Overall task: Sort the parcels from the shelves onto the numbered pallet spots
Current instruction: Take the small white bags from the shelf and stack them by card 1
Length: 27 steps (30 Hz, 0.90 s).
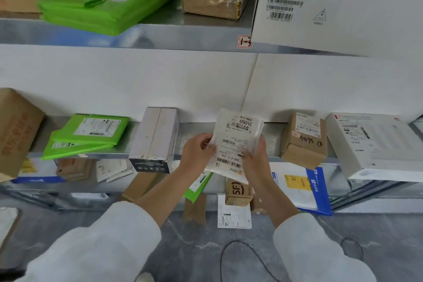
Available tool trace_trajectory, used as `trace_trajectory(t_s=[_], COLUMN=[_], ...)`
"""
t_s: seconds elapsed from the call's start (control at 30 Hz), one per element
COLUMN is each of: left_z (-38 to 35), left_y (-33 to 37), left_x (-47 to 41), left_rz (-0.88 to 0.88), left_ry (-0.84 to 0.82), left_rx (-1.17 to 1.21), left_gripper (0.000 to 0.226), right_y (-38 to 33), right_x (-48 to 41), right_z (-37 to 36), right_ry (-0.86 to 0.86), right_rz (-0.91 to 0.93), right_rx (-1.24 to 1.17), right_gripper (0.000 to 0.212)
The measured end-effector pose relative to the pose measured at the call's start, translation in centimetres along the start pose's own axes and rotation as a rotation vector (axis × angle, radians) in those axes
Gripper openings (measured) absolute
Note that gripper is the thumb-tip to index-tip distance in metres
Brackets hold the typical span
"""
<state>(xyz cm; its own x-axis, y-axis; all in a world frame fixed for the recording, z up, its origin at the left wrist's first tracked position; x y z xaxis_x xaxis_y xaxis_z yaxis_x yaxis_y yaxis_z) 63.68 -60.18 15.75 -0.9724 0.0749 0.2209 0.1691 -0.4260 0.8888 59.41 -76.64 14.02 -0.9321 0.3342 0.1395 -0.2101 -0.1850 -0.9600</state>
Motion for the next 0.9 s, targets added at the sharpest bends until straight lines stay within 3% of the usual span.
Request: trace_trajectory(t_s=[0.23, 0.43, 0.9], left_z=[4.7, 11.6, 33.0], left_y=[1.1, 1.9, -11.6], left_x=[6.6, 12.5, 33.3], left_rz=[-0.035, -0.104, 0.025], left_ry=[0.121, 0.244, 0.748], left_rx=[0.159, 0.267, 0.541], left_gripper=[0.021, 0.023, 0.019], right_y=[-4.9, -9.0, -15.7], right_x=[5.1, 10.4, 29.6], right_z=[0.6, -4.2, -26.0], right_ry=[-0.055, -0.101, -0.627], right_rz=[0.178, 0.299, 0.443], right_rx=[0.018, 0.001, 0.058], right_gripper=[0.069, 0.062, 0.065])
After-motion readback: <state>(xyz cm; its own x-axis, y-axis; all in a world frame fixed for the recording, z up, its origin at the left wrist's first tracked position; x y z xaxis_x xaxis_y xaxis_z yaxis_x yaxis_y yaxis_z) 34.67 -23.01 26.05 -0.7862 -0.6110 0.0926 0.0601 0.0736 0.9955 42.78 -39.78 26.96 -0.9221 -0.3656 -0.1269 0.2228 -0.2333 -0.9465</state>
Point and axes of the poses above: each hand's wrist, its own x-axis away from the middle knuckle, its own z-axis out of the back of the hand, y = z × x, the point moved 4 cm from there along -x, towards the middle knuckle, and after that the axes turned 7 degrees about z, right-handed, at the moved point
